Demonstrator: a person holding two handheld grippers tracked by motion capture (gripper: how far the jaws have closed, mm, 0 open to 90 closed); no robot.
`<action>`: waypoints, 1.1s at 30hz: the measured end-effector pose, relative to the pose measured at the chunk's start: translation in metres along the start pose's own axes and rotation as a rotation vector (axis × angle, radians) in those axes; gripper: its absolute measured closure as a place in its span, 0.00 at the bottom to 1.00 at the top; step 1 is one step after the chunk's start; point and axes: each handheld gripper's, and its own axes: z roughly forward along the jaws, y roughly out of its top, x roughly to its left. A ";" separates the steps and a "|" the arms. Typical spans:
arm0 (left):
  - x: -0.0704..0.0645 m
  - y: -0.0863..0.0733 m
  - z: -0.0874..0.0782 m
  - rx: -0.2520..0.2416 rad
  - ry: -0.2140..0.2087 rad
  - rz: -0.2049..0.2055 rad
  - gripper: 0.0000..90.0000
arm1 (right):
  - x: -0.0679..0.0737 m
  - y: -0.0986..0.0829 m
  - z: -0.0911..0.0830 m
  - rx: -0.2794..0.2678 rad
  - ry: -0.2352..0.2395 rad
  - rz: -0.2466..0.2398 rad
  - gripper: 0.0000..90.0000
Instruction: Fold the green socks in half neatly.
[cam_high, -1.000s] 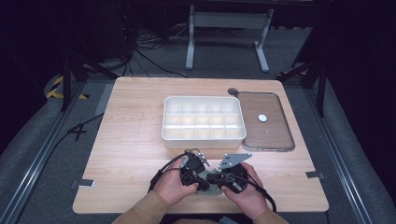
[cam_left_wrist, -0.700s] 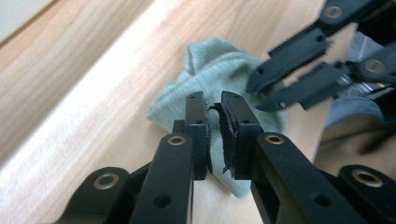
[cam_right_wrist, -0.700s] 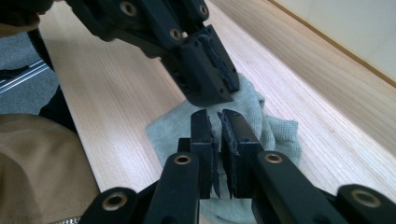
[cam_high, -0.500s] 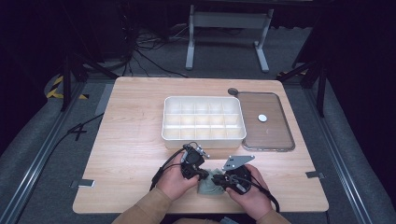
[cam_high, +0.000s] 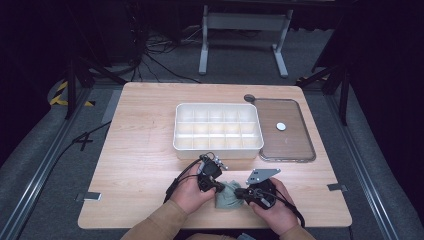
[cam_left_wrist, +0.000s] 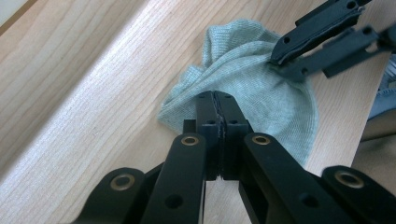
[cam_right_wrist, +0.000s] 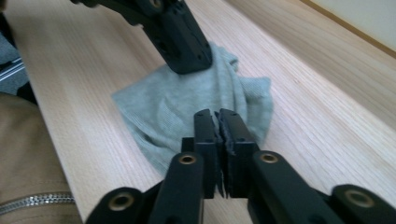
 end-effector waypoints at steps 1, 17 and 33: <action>-0.001 0.000 -0.001 -0.001 0.005 0.009 0.99 | -0.001 -0.001 0.000 0.006 -0.005 0.003 0.98; -0.027 -0.008 0.002 0.090 -0.077 0.091 0.99 | 0.001 0.000 0.002 0.009 -0.026 0.010 0.98; -0.018 -0.011 -0.003 0.090 -0.074 0.059 1.00 | -0.001 0.001 0.001 0.020 -0.011 0.034 0.98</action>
